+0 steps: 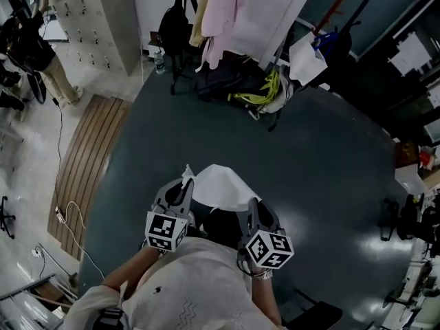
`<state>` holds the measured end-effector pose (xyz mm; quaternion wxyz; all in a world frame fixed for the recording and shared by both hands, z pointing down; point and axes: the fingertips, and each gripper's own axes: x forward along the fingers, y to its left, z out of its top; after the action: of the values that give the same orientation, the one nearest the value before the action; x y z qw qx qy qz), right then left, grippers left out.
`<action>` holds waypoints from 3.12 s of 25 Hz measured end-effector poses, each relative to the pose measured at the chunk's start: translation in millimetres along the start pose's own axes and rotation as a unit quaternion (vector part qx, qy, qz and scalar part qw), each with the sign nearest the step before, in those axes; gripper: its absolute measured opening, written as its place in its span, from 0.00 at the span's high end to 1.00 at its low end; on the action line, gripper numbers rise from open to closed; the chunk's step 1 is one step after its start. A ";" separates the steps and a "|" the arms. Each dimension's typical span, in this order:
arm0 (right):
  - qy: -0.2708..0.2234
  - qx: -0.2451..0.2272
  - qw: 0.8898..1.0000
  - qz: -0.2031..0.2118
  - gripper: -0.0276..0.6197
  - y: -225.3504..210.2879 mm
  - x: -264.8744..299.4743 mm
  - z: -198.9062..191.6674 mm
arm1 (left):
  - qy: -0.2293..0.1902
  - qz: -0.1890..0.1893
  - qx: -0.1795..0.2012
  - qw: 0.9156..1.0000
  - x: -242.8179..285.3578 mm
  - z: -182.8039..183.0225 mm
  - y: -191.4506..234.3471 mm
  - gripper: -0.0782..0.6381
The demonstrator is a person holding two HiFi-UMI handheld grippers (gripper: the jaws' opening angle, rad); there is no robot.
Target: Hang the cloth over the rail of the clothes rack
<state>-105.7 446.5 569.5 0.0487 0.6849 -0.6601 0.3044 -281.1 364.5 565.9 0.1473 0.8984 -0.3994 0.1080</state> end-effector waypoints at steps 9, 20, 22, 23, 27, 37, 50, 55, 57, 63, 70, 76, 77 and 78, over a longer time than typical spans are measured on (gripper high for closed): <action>0.012 -0.011 1.000 0.010 0.92 -43.8 79.0 52.9 | 0.014 0.019 0.010 1.000 91.5 25.8 18.9 0.86; 0.014 -0.038 0.998 0.047 0.92 -100.5 165.6 136.4 | -0.002 0.054 0.013 0.998 208.1 79.0 14.3 0.86; 0.013 -0.048 0.997 0.054 0.92 -103.2 179.4 147.7 | -0.006 0.062 0.012 0.998 223.6 85.5 17.5 0.86; 0.012 -0.050 0.997 0.056 0.92 -103.8 185.0 152.5 | -0.006 0.065 0.014 0.998 230.4 88.4 19.6 0.86; 0.008 -0.051 0.998 0.048 0.92 -108.3 210.1 171.5 | -0.006 0.070 0.020 0.997 258.9 102.7 37.2 0.86; 0.009 -0.033 0.999 -0.010 0.92 -113.6 305.9 226.0 | 0.007 0.020 0.021 1.000 360.7 136.8 105.2 0.86; -0.024 -0.007 0.997 -0.076 0.92 -102.8 389.3 283.6 | -0.005 -0.033 0.059 0.998 451.3 195.1 188.0 0.86; -0.019 -0.003 0.996 -0.082 0.92 -114.1 413.8 296.6 | 0.005 -0.025 0.062 0.998 474.7 198.5 203.2 0.86; -0.014 -0.002 0.997 -0.082 0.92 -122.5 424.5 299.0 | 0.016 -0.020 0.061 0.998 485.4 192.9 207.3 0.86; 0.008 0.001 0.997 -0.076 0.92 -160.4 465.9 313.0 | 0.045 0.004 0.058 0.997 527.6 186.3 215.4 0.86; 0.018 -0.011 0.998 -0.051 0.92 -206.6 526.9 364.9 | 0.046 0.019 0.055 0.997 609.3 211.3 205.1 0.86; 0.021 -0.024 0.999 -0.023 0.92 -246.0 575.9 416.0 | 0.030 0.061 0.048 0.997 671.6 242.7 210.2 0.86; 0.019 -0.029 0.999 -0.018 0.92 -251.4 582.0 426.2 | 0.024 0.070 0.050 0.996 679.7 249.9 211.9 0.86; 0.017 -0.035 0.999 -0.013 0.92 -256.1 588.0 436.7 | 0.017 0.079 0.052 0.995 687.1 257.3 214.1 0.86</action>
<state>254.1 -240.8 584.7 0.0880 0.6860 -0.6607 0.2918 29.9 -333.6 578.3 0.0981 0.8683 -0.4609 0.1551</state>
